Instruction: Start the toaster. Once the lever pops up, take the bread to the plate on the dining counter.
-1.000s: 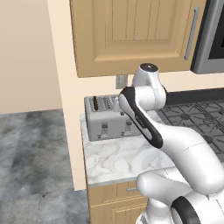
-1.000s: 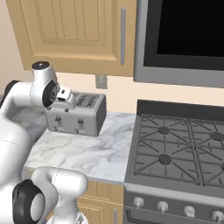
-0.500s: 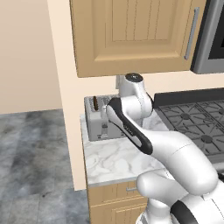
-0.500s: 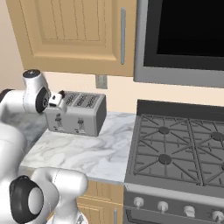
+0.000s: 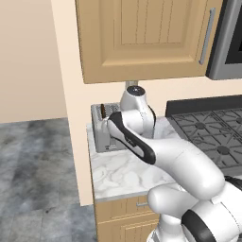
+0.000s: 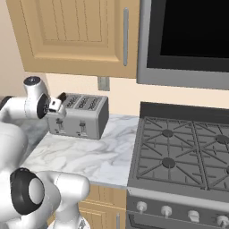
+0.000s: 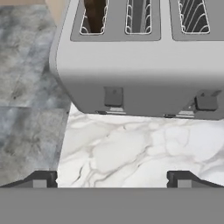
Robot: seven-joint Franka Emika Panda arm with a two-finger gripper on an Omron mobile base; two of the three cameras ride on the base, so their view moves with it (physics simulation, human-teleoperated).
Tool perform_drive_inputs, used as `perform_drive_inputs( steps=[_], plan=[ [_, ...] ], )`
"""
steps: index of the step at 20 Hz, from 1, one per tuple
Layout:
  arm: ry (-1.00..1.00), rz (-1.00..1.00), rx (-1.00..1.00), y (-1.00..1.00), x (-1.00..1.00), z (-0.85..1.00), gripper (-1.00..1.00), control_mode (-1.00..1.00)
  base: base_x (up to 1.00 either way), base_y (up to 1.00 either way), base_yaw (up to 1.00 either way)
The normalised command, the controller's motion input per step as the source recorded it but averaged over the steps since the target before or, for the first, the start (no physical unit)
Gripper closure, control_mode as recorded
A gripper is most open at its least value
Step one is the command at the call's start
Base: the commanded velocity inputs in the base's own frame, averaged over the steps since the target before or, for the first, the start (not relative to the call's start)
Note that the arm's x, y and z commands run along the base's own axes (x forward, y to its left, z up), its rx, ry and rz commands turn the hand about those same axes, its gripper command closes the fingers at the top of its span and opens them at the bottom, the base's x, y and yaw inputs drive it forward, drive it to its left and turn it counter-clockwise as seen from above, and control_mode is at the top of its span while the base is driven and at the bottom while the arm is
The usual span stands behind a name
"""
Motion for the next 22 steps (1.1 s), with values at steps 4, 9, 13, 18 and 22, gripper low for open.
perform_drive_inputs(
  steps=[4, 9, 13, 18, 22],
  plan=[
    [0.0, 0.0, 0.05, -0.22, 0.21, 0.0, -1.0, -1.0, 0.0, 0.0, 0.0],
    [0.0, 0.0, 0.05, -0.4, 0.16, 0.0, -1.0, -1.0, 0.0, 0.0, 0.0],
    [0.0, 0.0, 0.01, -0.24, 0.22, 0.0, -1.0, -1.0, 0.0, 0.0, 0.0],
    [0.0, -0.02, -0.01, 0.0, 0.16, -0.08, -1.0, -1.0, 0.0, 0.0, 0.0],
    [0.0, -0.06, -0.06, 0.0, 0.1, -0.18, -1.0, -1.0, 0.0, 0.0, 0.0]
  ],
)
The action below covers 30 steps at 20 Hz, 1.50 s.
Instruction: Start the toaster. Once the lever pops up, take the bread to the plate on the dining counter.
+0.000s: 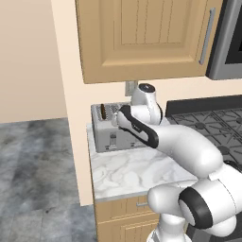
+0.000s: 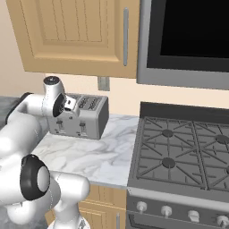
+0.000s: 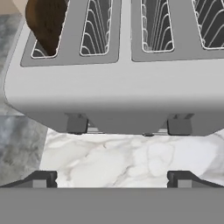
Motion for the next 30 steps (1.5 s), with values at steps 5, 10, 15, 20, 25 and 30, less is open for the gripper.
perform_drive_inputs(
  steps=[5, 10, 15, 20, 25, 30],
  plan=[
    [0.0, -0.06, -0.04, 0.03, 0.03, -0.18, -1.0, -1.0, 0.0, 0.0, 0.0],
    [0.0, -0.03, -0.04, 0.12, 0.05, -0.16, -1.0, -1.0, 0.0, 0.0, 0.0],
    [0.0, 0.0, 0.0, 0.11, 0.06, -0.01, -1.0, -1.0, 0.0, 0.0, 0.0],
    [0.0, 0.0, 0.0, 0.0, 0.09, -0.08, -1.0, -1.0, 0.0, 0.0, 0.0],
    [0.0, 0.0, 0.0, 0.0, 0.1, -0.19, -1.0, -1.0, 0.0, 0.0, 0.0],
    [0.0, 0.0, 0.0, 0.0, 0.11, -0.25, -1.0, -1.0, 0.0, 0.0, 0.0]
  ],
)
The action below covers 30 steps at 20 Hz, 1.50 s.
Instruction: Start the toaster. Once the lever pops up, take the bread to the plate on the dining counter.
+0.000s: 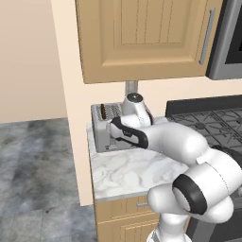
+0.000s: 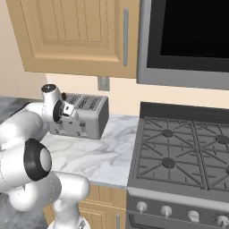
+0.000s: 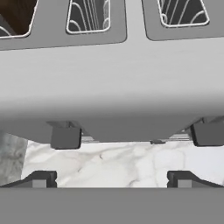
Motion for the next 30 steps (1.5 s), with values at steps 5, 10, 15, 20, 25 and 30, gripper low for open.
perform_drive_inputs(
  steps=[5, 10, 15, 20, 25, 30],
  plan=[
    [0.0, 0.0, 0.0, 0.0, 0.1, -0.23, -1.0, -1.0, 0.0, 0.0, 0.0],
    [0.0, 0.0, 0.0, 0.0, 0.09, -0.11, -1.0, -1.0, 0.0, 0.0, 0.0],
    [0.0, 0.0, 0.0, 0.0, 0.03, -0.01, -1.0, -1.0, 0.0, 0.0, 0.0],
    [0.0, 0.0, 0.0, 0.0, 0.06, 0.0, -1.0, -1.0, 0.0, 0.0, 0.0],
    [0.0, 0.0, 0.0, 0.0, 0.18, 0.0, -1.0, -1.0, 0.0, 0.0, 0.0],
    [0.0, 0.0, 0.0, 0.0, 0.13, 0.0, -1.0, -1.0, 0.0, 0.0, 0.0]
  ],
)
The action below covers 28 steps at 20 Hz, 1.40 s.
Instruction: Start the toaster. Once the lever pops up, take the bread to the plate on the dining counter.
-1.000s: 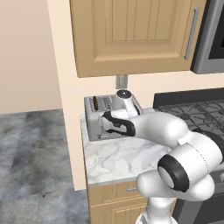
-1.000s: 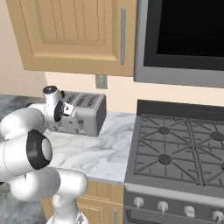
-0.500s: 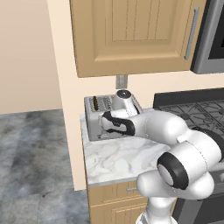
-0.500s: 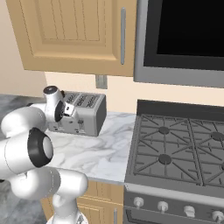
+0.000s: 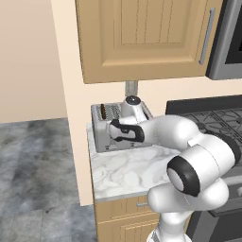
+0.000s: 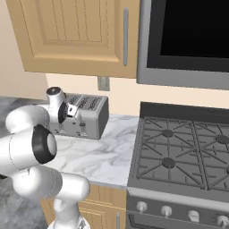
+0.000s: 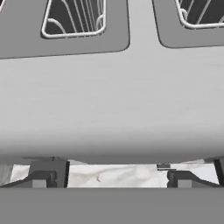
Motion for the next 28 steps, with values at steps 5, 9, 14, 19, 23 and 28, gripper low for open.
perform_drive_inputs(
  steps=[5, 9, 14, 19, 23, 28],
  plan=[
    [-0.08, 0.0, 0.0, 0.0, 0.01, -0.04, -1.0, -1.0, 0.0, 0.0, 0.0],
    [-0.12, 0.0, 0.0, 0.0, 0.0, -0.06, -1.0, -1.0, 0.0, 0.0, 0.0],
    [-0.08, 0.0, 0.0, 0.0, 0.0, -0.15, -1.0, -1.0, 0.0, 0.0, 0.0],
    [0.0, 0.0, 0.0, 0.0, 0.0, -0.27, -1.0, -1.0, 0.0, 0.0, 0.0],
    [0.0, 0.0, 0.0, 0.0, 0.0, -0.28, -1.0, -1.0, 0.0, 0.0, 0.0],
    [0.0, 0.0, 0.0, 0.0, 0.0, -0.29, -1.0, -1.0, 0.0, 0.0, 0.0]
  ],
)
